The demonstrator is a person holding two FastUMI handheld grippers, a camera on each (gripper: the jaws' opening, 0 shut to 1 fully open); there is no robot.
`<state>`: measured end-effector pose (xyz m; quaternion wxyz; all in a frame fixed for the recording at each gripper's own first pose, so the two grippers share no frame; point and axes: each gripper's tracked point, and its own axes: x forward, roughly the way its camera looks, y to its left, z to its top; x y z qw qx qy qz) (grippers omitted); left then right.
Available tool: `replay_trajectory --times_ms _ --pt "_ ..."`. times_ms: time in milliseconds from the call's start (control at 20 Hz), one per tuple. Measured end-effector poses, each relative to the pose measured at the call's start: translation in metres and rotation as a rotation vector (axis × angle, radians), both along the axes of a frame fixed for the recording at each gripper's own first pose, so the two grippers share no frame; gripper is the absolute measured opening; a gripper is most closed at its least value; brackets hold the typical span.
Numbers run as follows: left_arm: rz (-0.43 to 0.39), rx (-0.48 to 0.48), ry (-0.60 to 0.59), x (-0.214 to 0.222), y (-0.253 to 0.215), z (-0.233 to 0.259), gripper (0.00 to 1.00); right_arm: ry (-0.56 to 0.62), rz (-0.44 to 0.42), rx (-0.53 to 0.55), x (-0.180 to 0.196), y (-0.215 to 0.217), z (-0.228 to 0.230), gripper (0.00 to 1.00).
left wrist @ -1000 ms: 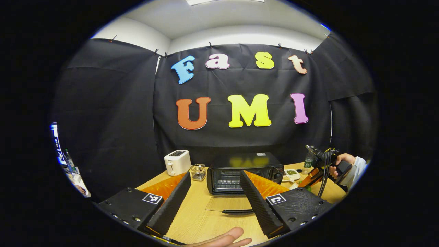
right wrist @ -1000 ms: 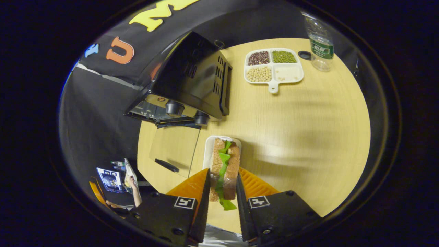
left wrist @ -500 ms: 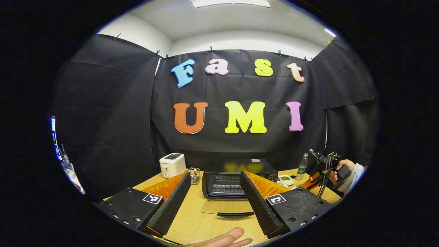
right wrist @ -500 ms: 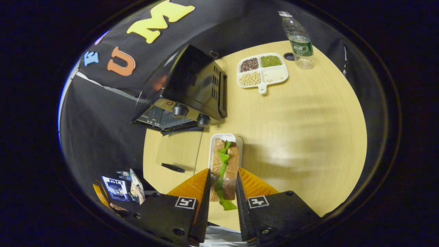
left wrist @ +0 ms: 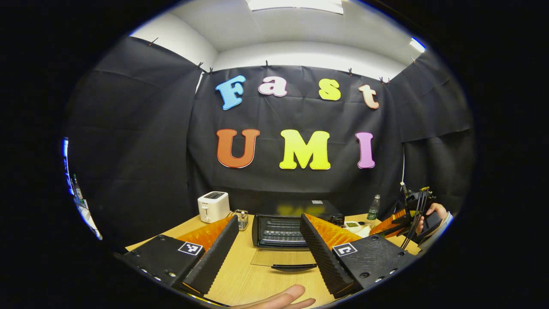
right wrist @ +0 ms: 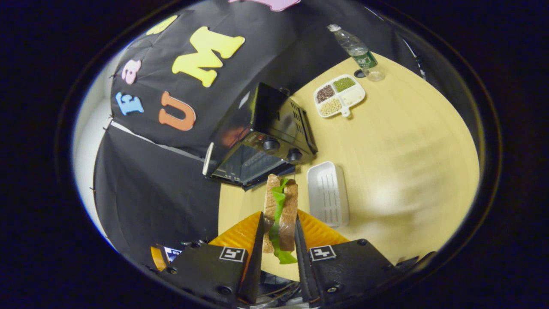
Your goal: Open the electric oven with the left hand, put the food in, and close the electric oven.
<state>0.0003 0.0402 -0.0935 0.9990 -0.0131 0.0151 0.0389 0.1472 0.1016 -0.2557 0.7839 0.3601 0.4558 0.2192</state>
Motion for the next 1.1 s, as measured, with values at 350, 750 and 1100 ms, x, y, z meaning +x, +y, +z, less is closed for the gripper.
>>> replay_trajectory --times_ms 350,750,1100 --pt "0.021 0.018 -0.016 -0.01 0.023 0.005 0.94 -0.069 -0.181 0.276 -0.013 0.082 0.011 0.36" --pt "0.03 0.022 -0.009 -0.019 0.048 -0.001 0.93 -0.128 -0.423 0.449 0.059 0.169 -0.014 0.36" --pt "0.055 0.005 0.01 -0.024 0.071 -0.002 0.94 -0.271 -0.653 0.423 0.161 0.202 -0.035 0.34"
